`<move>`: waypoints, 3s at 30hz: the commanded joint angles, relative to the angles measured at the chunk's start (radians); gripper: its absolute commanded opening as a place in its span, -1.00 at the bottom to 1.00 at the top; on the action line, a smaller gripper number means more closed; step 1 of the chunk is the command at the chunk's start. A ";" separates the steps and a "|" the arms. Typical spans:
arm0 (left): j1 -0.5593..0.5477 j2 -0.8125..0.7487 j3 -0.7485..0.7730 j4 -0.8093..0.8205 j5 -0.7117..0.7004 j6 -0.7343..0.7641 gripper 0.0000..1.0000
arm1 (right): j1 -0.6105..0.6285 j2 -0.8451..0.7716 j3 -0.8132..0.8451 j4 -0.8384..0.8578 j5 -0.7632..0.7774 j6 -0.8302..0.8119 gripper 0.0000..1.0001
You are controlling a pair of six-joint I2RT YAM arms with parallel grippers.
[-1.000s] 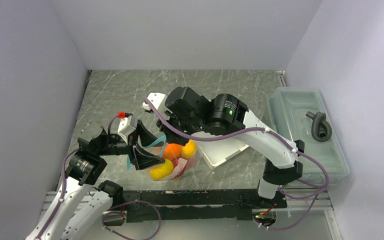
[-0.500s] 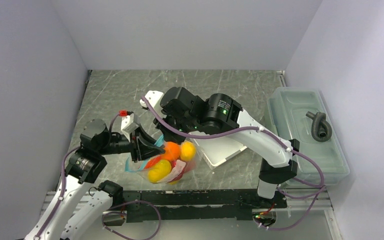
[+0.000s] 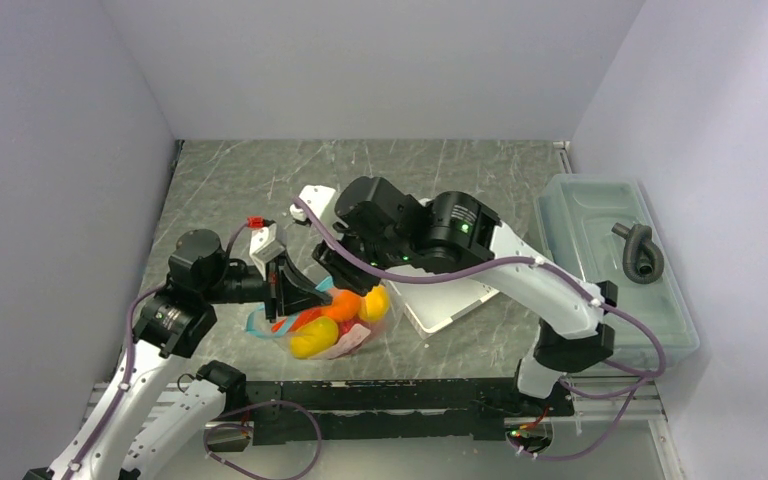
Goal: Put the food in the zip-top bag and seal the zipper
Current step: Zip the zipper food storage bag at the center of the board.
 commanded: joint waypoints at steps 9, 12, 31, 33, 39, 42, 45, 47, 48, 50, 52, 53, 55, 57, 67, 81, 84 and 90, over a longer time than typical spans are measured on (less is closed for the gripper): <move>-0.002 -0.016 0.006 0.077 0.187 -0.030 -1.00 | -0.002 -0.461 -0.511 0.532 -0.150 -0.190 0.26; -0.002 -0.016 0.003 0.088 0.203 -0.035 -1.00 | -0.002 -0.537 -0.609 0.608 -0.203 -0.218 0.28; -0.002 -0.008 -0.005 0.138 0.280 -0.065 -1.00 | -0.002 -0.552 -0.769 0.747 -0.324 -0.260 0.26; -0.002 -0.009 -0.005 0.135 0.278 -0.064 -1.00 | -0.002 -0.535 -0.769 0.743 -0.323 -0.256 0.23; -0.002 -0.014 -0.005 0.136 0.277 -0.065 -1.00 | 0.000 -0.505 -0.777 0.736 -0.325 -0.254 -0.02; -0.002 -0.017 -0.007 0.137 0.274 -0.066 -1.00 | 0.001 -0.489 -0.765 0.726 -0.337 -0.250 -0.27; -0.002 -0.019 -0.007 0.143 0.276 -0.070 -1.00 | 0.001 -0.477 -0.753 0.713 -0.340 -0.244 -0.39; -0.002 -0.018 -0.008 0.145 0.278 -0.071 -1.00 | 0.001 -0.474 -0.754 0.718 -0.343 -0.242 -0.44; -0.002 -0.020 -0.008 0.144 0.278 -0.072 -1.00 | 0.002 -0.472 -0.754 0.718 -0.344 -0.241 -0.49; -0.002 -0.021 -0.006 0.142 0.278 -0.070 -1.00 | 0.002 -0.467 -0.747 0.713 -0.345 -0.242 -0.62; -0.002 -0.023 -0.006 0.141 0.278 -0.068 -1.00 | 0.003 -0.466 -0.743 0.712 -0.341 -0.242 -0.85; -0.003 -0.023 -0.006 0.141 0.278 -0.069 -1.00 | 0.003 -0.464 -0.742 0.710 -0.339 -0.243 -1.00; -0.002 -0.024 -0.008 0.140 0.281 -0.069 -1.00 | 0.003 -0.466 -0.740 0.709 -0.337 -0.242 -1.00; -0.003 -0.024 -0.007 0.137 0.278 -0.068 -1.00 | 0.004 -0.472 -0.745 0.715 -0.334 -0.241 -1.00; -0.003 -0.049 -0.005 0.146 0.254 -0.067 -0.43 | 0.014 -0.450 -0.683 0.649 -0.299 -0.222 -1.00; -0.002 -0.074 0.136 0.109 0.134 -0.028 0.36 | 0.023 -0.379 -0.573 0.545 -0.308 -0.149 -1.00; -0.002 -0.065 0.147 0.132 0.118 -0.047 0.38 | 0.027 -0.372 -0.567 0.547 -0.309 -0.138 -1.00; -0.002 -0.057 0.145 0.171 0.089 -0.071 0.36 | 0.033 -0.370 -0.564 0.560 -0.312 -0.126 -1.00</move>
